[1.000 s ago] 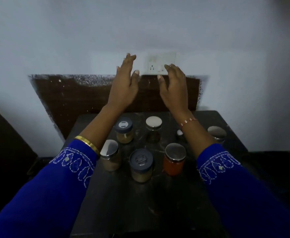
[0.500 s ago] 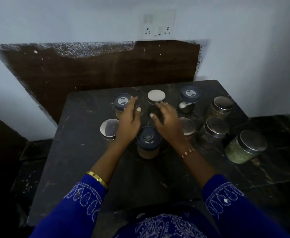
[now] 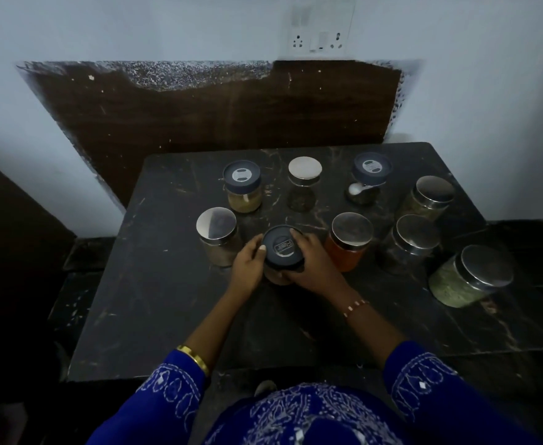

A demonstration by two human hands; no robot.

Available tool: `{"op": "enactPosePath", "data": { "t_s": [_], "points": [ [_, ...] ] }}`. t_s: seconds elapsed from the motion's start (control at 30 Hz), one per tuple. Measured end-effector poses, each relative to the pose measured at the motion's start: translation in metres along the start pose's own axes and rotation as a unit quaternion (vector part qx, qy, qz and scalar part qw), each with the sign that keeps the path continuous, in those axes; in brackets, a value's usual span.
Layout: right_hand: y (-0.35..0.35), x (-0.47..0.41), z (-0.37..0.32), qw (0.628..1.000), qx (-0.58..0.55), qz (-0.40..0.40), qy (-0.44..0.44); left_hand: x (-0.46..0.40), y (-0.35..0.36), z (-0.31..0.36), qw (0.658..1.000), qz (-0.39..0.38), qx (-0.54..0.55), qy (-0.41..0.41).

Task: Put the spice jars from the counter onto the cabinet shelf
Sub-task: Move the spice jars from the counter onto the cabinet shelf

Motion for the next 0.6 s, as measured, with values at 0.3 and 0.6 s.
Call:
{"op": "enactPosePath", "data": {
  "t_s": [0.3,0.6],
  "points": [
    [-0.025,0.002,-0.019,0.994,-0.05,0.079,-0.061,0.017,-0.014,0.02,0.993,-0.012,0.12,0.003],
    [-0.036,-0.001,-0.063,0.955,-0.275,0.038,-0.108,0.041,-0.043,0.045,0.991,-0.006,0.071,0.109]
  ]
}}
Point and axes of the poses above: each hand's wrist, its own x-axis away from the middle knuckle, its own y-axis out of the palm, z = x × y, the point moved 6 cm from there along -x, towards the middle knuckle, and after that the axes turned 14 degrees about -x, right-handed, at the moved point
